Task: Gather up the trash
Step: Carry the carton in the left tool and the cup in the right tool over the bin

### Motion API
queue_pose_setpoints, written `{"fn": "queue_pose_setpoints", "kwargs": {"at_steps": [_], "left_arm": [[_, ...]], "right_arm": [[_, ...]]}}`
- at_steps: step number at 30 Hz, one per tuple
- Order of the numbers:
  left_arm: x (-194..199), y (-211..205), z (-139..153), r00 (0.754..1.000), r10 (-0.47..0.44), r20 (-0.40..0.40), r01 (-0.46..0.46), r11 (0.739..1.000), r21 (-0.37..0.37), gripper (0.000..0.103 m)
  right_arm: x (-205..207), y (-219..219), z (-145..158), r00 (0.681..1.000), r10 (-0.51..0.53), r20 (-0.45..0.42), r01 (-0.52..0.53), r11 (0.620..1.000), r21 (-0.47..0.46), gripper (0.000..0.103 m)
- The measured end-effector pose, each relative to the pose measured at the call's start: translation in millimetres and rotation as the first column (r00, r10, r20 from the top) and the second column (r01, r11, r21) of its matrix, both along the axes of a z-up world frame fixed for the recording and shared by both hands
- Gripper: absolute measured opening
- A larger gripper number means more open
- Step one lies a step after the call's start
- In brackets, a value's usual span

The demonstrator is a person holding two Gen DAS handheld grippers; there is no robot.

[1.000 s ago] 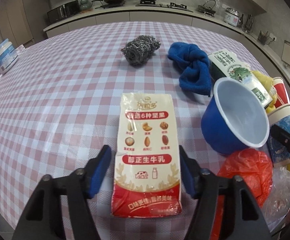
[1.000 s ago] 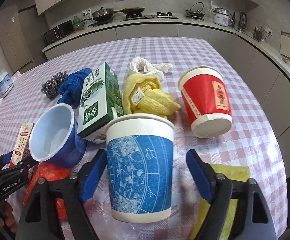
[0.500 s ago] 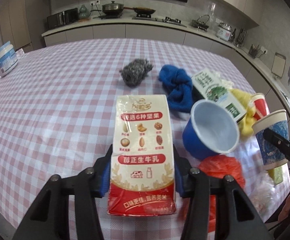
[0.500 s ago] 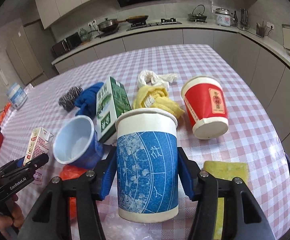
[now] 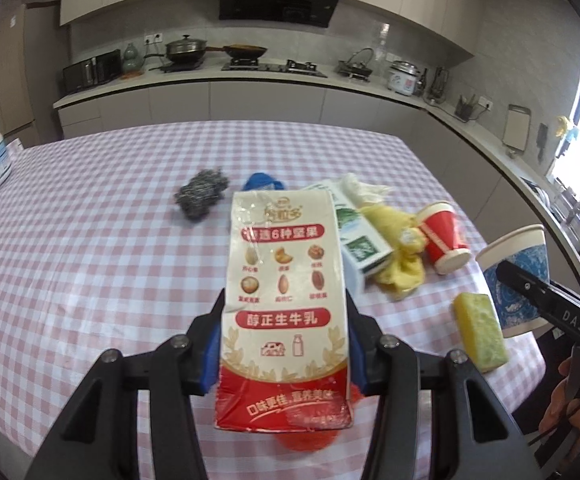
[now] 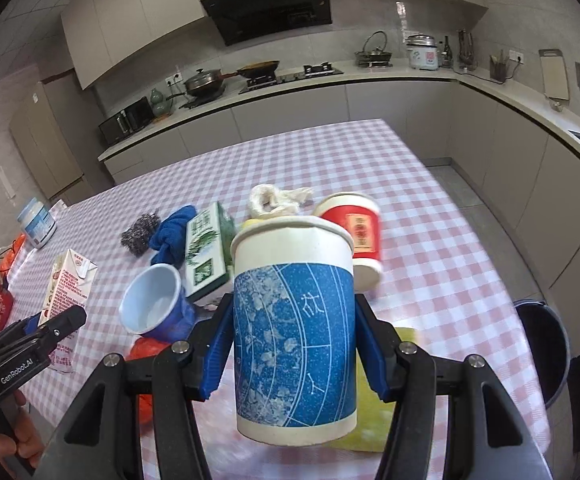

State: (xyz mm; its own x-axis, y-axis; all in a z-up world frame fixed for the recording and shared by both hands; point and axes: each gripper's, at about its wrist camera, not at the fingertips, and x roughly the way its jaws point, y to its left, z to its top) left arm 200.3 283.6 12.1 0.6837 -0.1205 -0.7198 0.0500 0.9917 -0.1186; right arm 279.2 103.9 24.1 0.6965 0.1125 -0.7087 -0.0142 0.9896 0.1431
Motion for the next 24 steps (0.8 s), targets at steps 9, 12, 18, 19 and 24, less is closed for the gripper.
{"fn": "queue_pose_setpoints", "kwargs": {"at_steps": [9, 12, 18, 19, 24], "left_arm": [[-2.4, -107.3, 1.7, 0.992, -0.123, 0.008, 0.123, 0.992, -0.016, 0.051], [-3.9, -150.8, -0.2, 0.99, -0.141, -0.002, 0.141, 0.99, -0.02, 0.051], [-1.3, -243.3, -5.0, 0.982, -0.187, -0.031, 0.185, 0.981, -0.05, 0.051], [-0.4, -260.5, -7.0, 0.979, -0.199, -0.035, 0.197, 0.979, -0.056, 0.051], [2.1, -331.6, -14.3, 0.962, -0.269, -0.049, 0.265, 0.962, -0.067, 0.051]], "right_arm": [[-28.5, -98.0, 3.1, 0.997, -0.077, 0.01, 0.077, 0.997, 0.021, 0.059], [-36.7, -141.0, -0.2, 0.997, -0.081, -0.002, 0.081, 0.996, 0.028, 0.059], [-48.0, -231.2, -5.1, 0.994, -0.1, -0.031, 0.101, 0.995, 0.018, 0.059], [-50.4, -252.3, -7.0, 0.993, -0.109, -0.04, 0.11, 0.994, 0.016, 0.059], [-63.6, -330.1, -11.5, 0.983, -0.174, -0.061, 0.175, 0.984, 0.017, 0.059]]}}
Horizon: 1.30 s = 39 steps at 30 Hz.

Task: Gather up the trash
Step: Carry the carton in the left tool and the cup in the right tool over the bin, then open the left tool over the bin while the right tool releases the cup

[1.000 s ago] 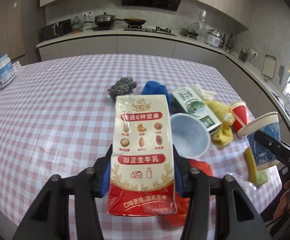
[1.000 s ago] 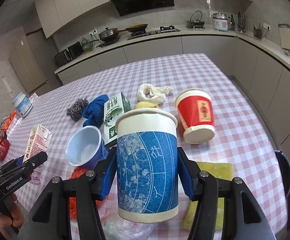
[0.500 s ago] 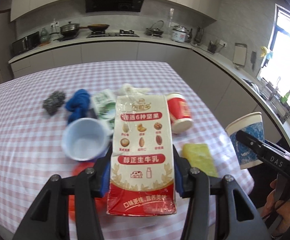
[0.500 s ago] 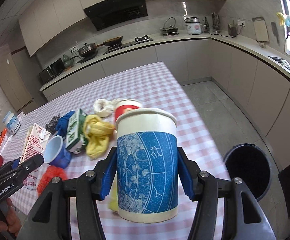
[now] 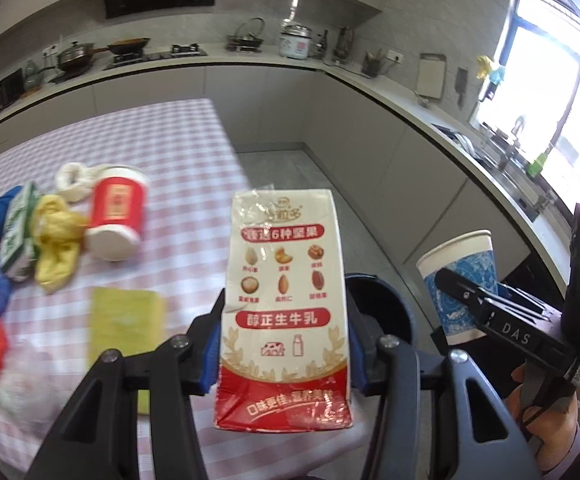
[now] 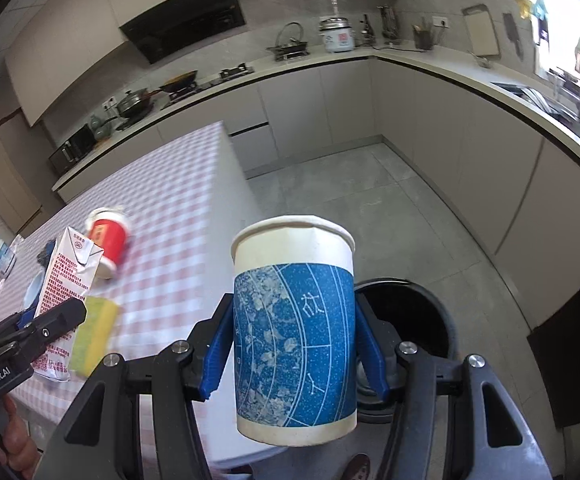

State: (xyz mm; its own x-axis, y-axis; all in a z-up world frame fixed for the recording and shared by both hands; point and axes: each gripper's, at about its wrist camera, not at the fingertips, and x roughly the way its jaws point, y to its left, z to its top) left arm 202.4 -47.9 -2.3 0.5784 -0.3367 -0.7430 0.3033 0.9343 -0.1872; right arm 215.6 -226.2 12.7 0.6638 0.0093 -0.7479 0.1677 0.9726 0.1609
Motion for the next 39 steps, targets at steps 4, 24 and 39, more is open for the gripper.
{"fn": "queue_pose_setpoints", "kwargs": {"at_steps": [4, 24, 39], "left_arm": [[4.1, -52.7, -9.6, 0.998, -0.059, -0.022, 0.059, 0.998, 0.007, 0.051], [21.4, -157.7, -98.4, 0.983, -0.073, -0.167, 0.094, 0.987, 0.127, 0.051], [52.4, -174.9, -170.6, 0.957, 0.014, -0.289, 0.033, 0.987, 0.155, 0.056]], "right_arm": [[-12.6, -46.0, -4.6, 0.999, -0.042, -0.021, 0.042, 0.999, 0.001, 0.059], [7.8, -142.7, -101.7, 0.979, -0.032, -0.203, 0.051, 0.995, 0.086, 0.059], [61.3, -148.2, -178.7, 0.952, 0.025, -0.304, 0.002, 0.996, 0.089, 0.067]]}}
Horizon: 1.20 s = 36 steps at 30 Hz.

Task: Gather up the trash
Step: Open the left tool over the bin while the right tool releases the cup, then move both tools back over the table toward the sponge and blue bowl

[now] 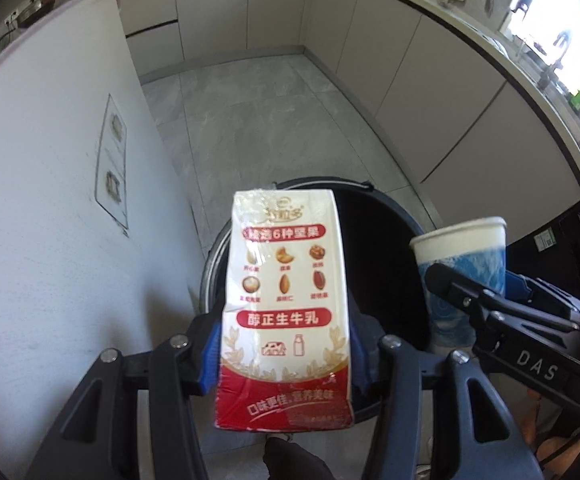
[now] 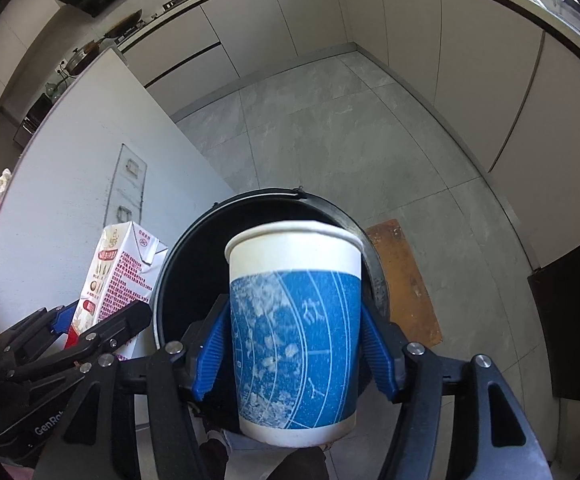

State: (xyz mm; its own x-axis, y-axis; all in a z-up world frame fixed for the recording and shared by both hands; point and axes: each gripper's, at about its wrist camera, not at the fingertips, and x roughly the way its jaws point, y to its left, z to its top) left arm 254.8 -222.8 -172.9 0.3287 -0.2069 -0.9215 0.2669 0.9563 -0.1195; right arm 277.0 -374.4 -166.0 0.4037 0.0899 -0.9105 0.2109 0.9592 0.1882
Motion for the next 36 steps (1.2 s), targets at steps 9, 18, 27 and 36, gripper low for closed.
{"fn": "queue_pose_setpoints", "kwargs": {"at_steps": [9, 18, 27, 36], "left_arm": [[2.0, 4.3, 11.0, 0.998, 0.055, 0.028, -0.056, 0.998, 0.016, 0.074], [-10.3, 2.6, 80.1, 0.996, 0.03, 0.085, -0.03, 1.0, -0.007, 0.074], [-24.9, 27.7, 129.4, 0.99, 0.027, 0.139, -0.018, 0.997, -0.07, 0.074], [-43.0, 70.5, 155.6, 0.978, 0.065, 0.2, -0.045, 0.993, -0.106, 0.077]], "right_arm": [[-3.3, -15.5, 11.9, 0.998, -0.05, 0.046, 0.052, 0.998, -0.042, 0.073], [-25.8, -10.0, 71.8, 0.992, -0.081, 0.097, 0.086, 0.995, -0.053, 0.074], [-45.2, 13.7, 124.5, 0.982, -0.088, 0.166, 0.095, 0.995, -0.031, 0.076], [-57.6, 51.0, 161.9, 0.971, -0.062, 0.232, 0.066, 0.998, -0.008, 0.079]]}}
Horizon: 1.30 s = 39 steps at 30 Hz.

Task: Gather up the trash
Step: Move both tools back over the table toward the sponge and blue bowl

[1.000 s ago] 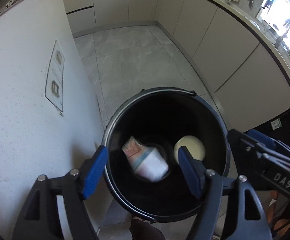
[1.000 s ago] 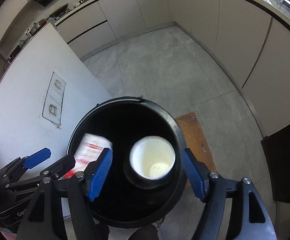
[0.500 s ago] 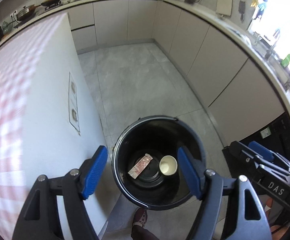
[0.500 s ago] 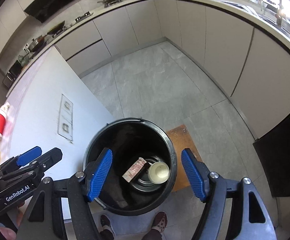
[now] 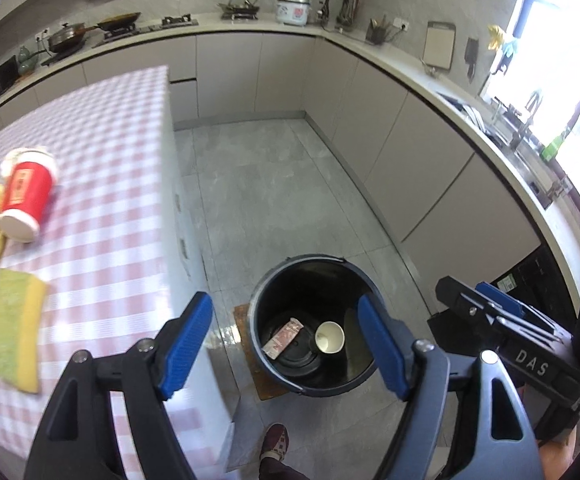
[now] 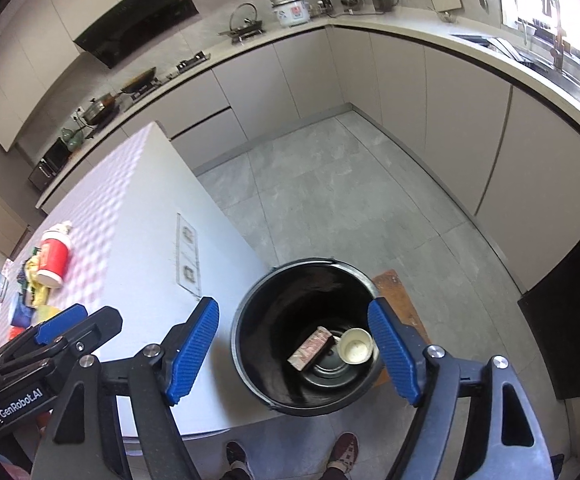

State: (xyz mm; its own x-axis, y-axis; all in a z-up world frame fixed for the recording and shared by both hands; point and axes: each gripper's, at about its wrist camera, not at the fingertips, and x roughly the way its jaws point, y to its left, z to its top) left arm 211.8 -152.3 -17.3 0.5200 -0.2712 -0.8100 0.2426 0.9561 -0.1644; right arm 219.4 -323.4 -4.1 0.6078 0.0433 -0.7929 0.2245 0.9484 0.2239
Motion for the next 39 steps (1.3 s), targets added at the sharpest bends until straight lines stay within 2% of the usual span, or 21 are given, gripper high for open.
{"fn": "queue_pose_setpoints", "kwargs": {"at_steps": [11, 21, 27, 39], "left_arm": [[-9.0, 91.8, 23.0, 0.981, 0.168, 0.095, -0.172, 0.985, 0.034, 0.08], [-11.3, 201.5, 28.0, 0.941, 0.308, 0.143, -0.318, 0.947, 0.049, 0.08], [-11.1, 260.7, 25.1, 0.924, 0.354, 0.144, -0.365, 0.93, 0.054, 0.08], [-4.7, 341.9, 22.9, 0.91, 0.388, 0.144, -0.398, 0.916, 0.047, 0.08]], "right_arm": [[12.8, 85.2, 29.2, 0.988, 0.129, 0.088, -0.13, 0.991, 0.007, 0.081], [35.0, 181.3, 34.2, 0.964, 0.237, 0.122, -0.238, 0.971, -0.008, 0.081], [51.0, 244.7, 31.9, 0.955, 0.274, 0.115, -0.275, 0.961, -0.014, 0.081], [66.8, 339.3, 23.0, 0.939, 0.326, 0.108, -0.324, 0.945, -0.037, 0.082]]}}
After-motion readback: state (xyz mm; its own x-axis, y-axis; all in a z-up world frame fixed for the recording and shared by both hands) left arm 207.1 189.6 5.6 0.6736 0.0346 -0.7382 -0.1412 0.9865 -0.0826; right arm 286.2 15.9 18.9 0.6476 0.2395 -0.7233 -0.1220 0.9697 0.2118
